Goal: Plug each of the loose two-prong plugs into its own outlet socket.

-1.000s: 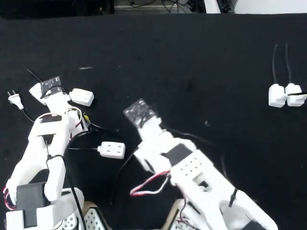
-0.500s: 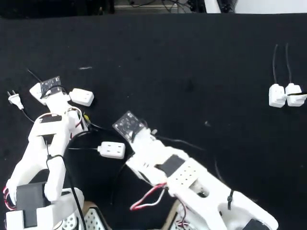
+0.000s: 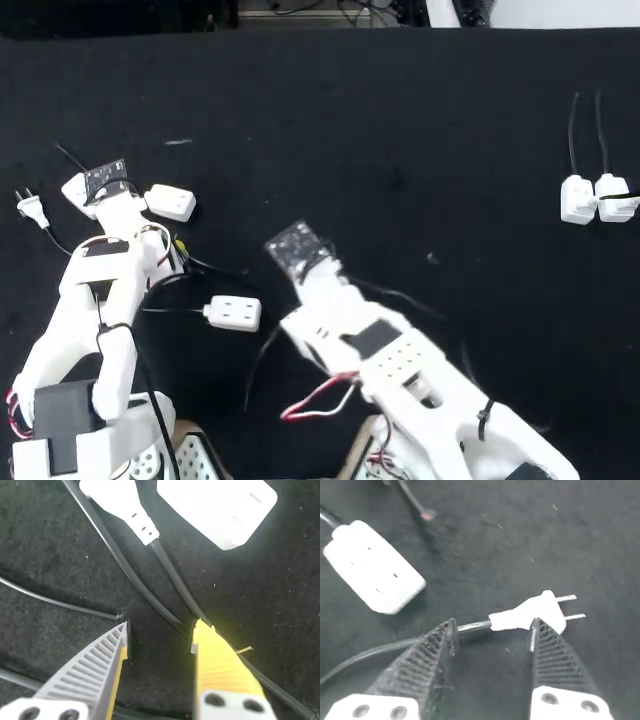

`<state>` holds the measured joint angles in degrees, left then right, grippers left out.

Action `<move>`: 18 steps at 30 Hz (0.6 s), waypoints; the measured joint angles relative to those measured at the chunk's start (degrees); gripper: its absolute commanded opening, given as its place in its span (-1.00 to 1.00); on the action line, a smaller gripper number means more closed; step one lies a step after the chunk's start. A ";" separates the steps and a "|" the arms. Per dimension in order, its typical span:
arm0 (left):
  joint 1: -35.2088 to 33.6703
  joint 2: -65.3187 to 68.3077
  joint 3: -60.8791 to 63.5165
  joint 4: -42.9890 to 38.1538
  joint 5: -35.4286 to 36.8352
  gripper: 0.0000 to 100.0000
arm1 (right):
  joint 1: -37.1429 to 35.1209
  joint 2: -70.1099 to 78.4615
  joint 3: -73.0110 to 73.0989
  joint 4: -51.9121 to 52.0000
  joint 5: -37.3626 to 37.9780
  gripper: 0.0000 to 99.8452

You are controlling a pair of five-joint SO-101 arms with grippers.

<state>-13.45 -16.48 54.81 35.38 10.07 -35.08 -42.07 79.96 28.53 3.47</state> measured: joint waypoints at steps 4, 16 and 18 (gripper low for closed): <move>0.00 0.00 0.00 0.00 0.00 -0.59 | 1.14 0.00 -2.02 3.96 0.00 -0.55; 0.00 0.00 0.00 0.00 0.00 -0.59 | -2.46 0.00 -4.48 4.84 0.00 -0.55; 0.00 0.00 0.00 0.00 0.00 -0.59 | -5.63 0.00 -4.48 4.84 0.00 -0.55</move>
<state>-13.45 -16.48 54.81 35.38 10.07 -40.70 -42.07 75.47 33.36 3.47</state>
